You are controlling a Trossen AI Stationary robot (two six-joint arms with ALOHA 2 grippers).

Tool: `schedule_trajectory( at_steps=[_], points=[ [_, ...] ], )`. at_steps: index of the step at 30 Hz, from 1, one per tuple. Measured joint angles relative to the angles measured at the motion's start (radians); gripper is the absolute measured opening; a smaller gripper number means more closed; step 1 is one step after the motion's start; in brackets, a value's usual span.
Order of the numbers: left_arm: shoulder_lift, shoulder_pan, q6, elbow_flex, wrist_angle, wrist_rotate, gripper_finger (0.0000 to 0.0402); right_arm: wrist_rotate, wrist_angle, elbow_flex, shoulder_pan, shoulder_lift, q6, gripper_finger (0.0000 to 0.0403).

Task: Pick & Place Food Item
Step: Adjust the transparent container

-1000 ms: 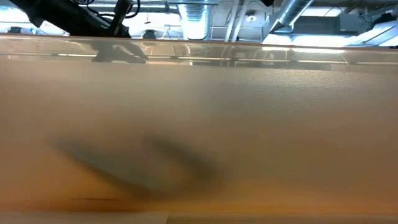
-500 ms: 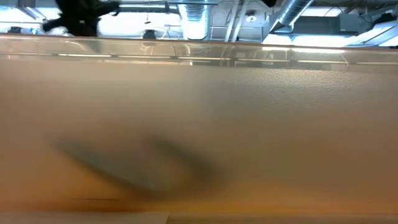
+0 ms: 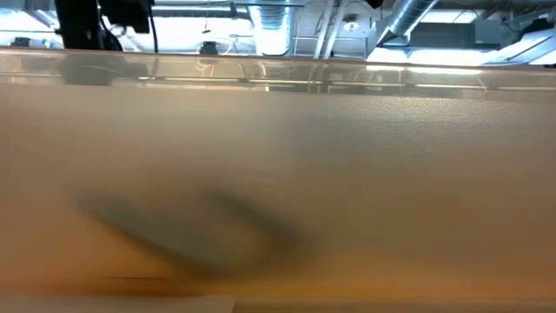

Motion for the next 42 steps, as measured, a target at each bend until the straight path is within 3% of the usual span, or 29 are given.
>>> schedule_trajectory(
  at_steps=[8, 15, 19, 23, 27, 33, 37, 42],
  points=[
    [0.003, 0.162, 0.223, -0.053, 0.271, 0.064, 0.0, 0.0, -0.017, 0.0, 0.0, 0.0, 0.001, 0.0093],
    [0.116, 0.249, 0.355, -0.081, 0.521, 0.174, 0.0, 0.0, -0.026, 0.0, 0.0, 0.0, 0.001, 0.0093],
    [0.189, 0.262, 0.381, -0.084, 0.642, 0.187, 0.0, 0.0, -0.026, 0.0, 0.0, 0.0, 0.002, 0.0093],
    [0.221, 0.265, 0.398, -0.084, 0.731, 0.136, 0.0, 0.0, -0.026, 0.0, 0.0, 0.0, 0.003, 0.0093],
    [0.188, 0.243, 0.459, -0.051, 0.776, 0.103, 0.0, 0.0, -0.026, 0.0, -0.008, 0.0, 0.004, 0.0093],
    [0.107, 0.109, 0.558, 0.048, 0.781, 0.203, 0.0, 0.001, -0.026, 0.0, -0.033, 0.0, 0.003, 0.0093],
    [0.094, -0.021, 0.413, 0.054, 0.646, 0.289, 0.0, 0.001, -0.026, 0.0, -0.047, 0.0, 0.003, 0.0093],
    [0.148, -0.069, 0.332, 0.052, 0.605, 0.176, 0.0, 0.001, -0.02, 0.0, -0.053, 0.0, -0.027, 0.0093]
  ],
)
